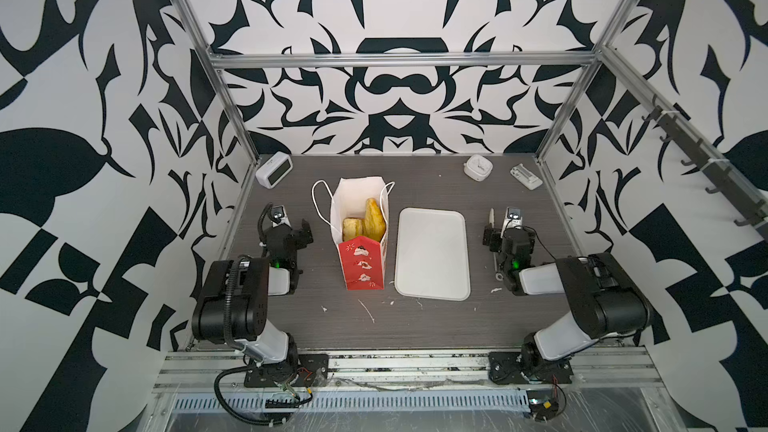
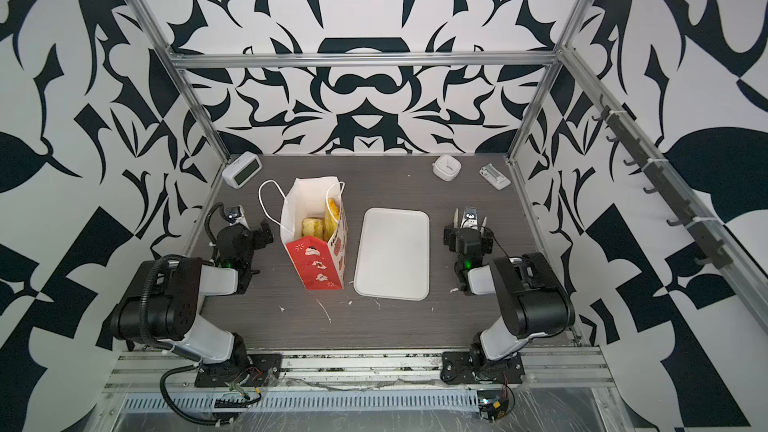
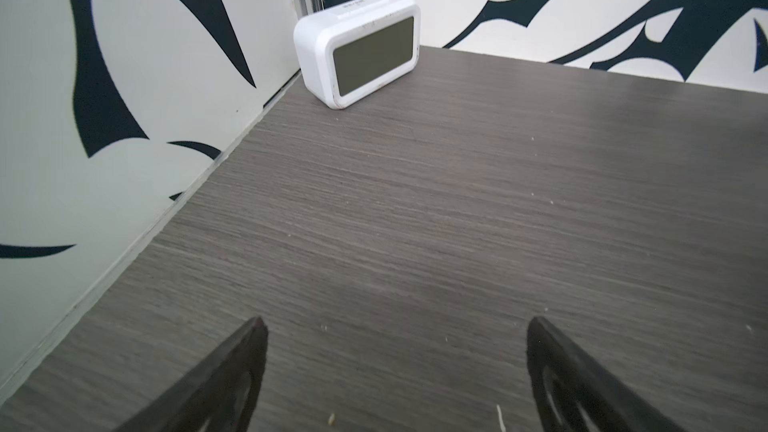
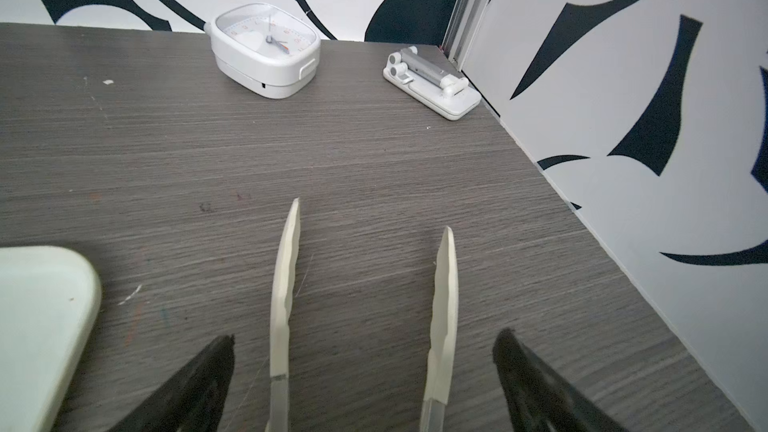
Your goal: Take the fake bread out of the paper bag
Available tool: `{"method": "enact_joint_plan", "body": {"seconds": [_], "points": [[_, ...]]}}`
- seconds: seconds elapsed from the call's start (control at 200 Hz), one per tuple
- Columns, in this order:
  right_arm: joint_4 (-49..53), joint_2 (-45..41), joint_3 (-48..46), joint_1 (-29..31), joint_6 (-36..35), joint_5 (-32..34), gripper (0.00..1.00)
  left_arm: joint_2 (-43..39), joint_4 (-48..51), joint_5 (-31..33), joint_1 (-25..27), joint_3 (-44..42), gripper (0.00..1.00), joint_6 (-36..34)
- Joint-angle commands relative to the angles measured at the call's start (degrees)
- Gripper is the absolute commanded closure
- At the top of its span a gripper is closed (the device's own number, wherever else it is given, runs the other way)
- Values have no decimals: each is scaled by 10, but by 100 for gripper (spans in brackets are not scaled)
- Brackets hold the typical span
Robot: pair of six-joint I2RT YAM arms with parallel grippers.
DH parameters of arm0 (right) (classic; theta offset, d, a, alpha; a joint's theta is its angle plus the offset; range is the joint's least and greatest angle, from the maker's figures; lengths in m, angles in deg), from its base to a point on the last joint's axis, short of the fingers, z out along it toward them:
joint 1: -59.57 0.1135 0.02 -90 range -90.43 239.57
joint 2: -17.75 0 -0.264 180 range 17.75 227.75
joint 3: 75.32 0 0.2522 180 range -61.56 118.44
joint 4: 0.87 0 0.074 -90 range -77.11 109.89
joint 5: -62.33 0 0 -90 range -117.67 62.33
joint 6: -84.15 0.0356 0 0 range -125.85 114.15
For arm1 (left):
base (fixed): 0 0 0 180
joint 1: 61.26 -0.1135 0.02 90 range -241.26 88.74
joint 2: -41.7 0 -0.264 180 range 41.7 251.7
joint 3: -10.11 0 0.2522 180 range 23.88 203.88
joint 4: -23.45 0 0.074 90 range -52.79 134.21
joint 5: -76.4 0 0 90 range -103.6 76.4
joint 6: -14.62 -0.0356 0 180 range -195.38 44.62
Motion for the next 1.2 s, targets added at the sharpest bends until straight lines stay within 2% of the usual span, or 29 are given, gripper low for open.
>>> {"method": "enact_joint_plan", "body": {"seconds": [0.0,1.195], "points": [[-26,-6,-1,2,-5,10,0,-1,-10,-8,-3,3,1,9],[-26,-6,-1,3,-5,9,0,-1,-6,-14,-3,4,1,4]]}}
